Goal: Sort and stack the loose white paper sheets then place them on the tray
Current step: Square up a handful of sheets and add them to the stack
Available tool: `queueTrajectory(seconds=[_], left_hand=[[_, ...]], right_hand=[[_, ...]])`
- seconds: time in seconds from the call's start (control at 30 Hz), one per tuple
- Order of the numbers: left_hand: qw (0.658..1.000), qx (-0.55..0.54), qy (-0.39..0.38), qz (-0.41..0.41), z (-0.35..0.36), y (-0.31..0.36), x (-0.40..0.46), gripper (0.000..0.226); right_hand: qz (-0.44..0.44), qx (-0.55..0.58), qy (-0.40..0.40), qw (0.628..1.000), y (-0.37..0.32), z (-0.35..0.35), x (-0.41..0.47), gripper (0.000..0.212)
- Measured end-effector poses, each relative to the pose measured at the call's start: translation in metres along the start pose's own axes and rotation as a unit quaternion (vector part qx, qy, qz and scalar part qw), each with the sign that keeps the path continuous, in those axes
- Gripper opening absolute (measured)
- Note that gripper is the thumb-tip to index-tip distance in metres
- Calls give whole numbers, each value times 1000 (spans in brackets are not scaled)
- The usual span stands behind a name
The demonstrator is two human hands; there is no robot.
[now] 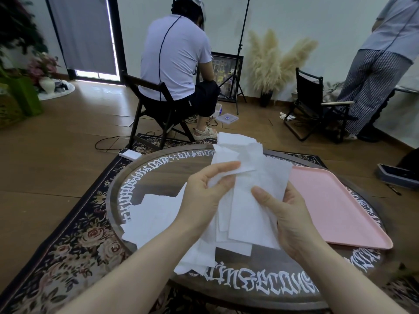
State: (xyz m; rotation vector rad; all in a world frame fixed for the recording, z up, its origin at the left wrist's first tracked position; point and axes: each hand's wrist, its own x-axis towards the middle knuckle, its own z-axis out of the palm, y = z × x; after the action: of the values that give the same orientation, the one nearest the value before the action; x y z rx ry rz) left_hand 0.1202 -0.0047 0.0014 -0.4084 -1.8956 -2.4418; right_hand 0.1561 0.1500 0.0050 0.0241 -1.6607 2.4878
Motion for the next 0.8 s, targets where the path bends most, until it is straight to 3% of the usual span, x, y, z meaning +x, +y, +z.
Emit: queueTrajectory(seconds=[0.3, 0.5, 0.57, 0.67, 0.73, 0.8], left_hand=[[991, -82, 19, -103, -4, 3, 0, 26], [989, -81, 49, -116, -6, 1, 0, 28], [988, -79, 49, -121, -4, -1, 0, 30], [986, -92, 35, -132, 0, -4, -2, 29], [985, -107, 22, -136, 4, -4, -3, 27], [984, -116, 9, -137, 6, -3, -3, 26]], right_hand=[[-29, -106, 61, 992, -3, -8, 2, 26], [-163, -156, 171, 959, -24, -16, 8, 8], [-166, -143, 133, 967, -30, -15, 10, 14], [-44, -79, 41, 995, -25, -8, 10, 31], [-4, -90, 21, 996, -18, -3, 9, 31], [-21, -138, 26, 990, -14, -2, 11, 23]])
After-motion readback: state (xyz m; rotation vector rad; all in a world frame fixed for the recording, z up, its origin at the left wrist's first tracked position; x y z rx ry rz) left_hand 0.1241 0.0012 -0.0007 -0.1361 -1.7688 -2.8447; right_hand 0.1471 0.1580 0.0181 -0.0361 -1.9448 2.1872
